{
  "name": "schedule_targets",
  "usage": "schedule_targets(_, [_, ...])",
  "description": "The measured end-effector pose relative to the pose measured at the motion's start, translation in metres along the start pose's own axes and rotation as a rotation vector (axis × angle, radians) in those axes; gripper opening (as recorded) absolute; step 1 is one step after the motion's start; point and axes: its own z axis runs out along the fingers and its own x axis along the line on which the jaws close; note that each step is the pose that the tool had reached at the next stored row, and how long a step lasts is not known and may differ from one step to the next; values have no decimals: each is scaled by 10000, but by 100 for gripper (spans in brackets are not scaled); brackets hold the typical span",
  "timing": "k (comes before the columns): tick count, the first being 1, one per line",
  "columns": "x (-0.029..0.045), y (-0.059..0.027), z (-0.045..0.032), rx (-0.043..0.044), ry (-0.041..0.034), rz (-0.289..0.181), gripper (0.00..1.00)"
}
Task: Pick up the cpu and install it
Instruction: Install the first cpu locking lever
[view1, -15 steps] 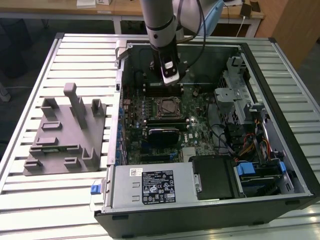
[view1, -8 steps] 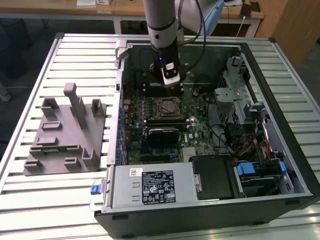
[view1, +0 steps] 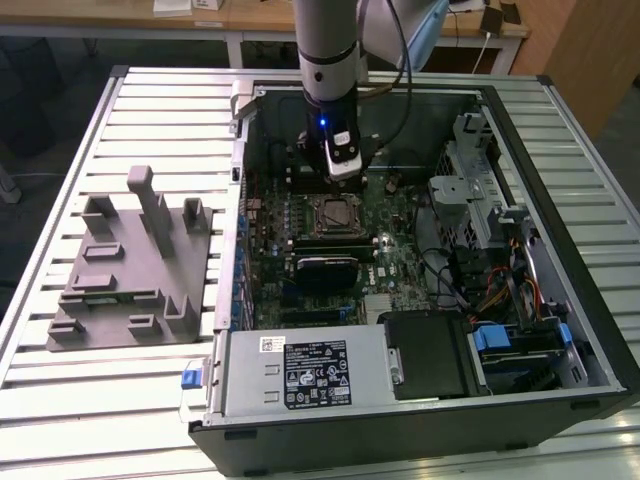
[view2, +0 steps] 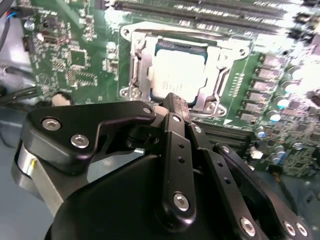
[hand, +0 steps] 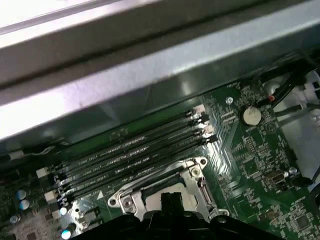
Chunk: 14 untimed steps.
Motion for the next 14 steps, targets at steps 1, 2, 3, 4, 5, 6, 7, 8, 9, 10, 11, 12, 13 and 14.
schedule_targets(1, [-7,-2,2,56,51,-1,11])
schedule_targets(2, [-14,-2,3,128,93,-4,11])
schedule_targets(3, [-21,-1,4,196,133,-7,11])
schedule_targets(4, [-27,-1,6,266,176,-9,11])
schedule_targets(5, [-34,0,7,336,218,-12,11])
schedule_targets(6, [-41,2,8,408,260,-15,11])
schedule_targets(7, [-47,3,9,483,301,-19,11])
schedule_targets(8, [-49,5,12,545,336,-22,11])
schedule_targets(9, [-49,4,12,569,343,-23,11])
schedule_targets(10, [-49,4,12,571,343,-24,11])
schedule_targets(11, [-49,4,12,573,343,-24,11])
schedule_targets(12, [-49,4,12,574,342,-25,11])
schedule_targets(13, [-50,4,13,575,341,-25,11])
schedule_targets(14, [-50,4,13,577,341,-26,11])
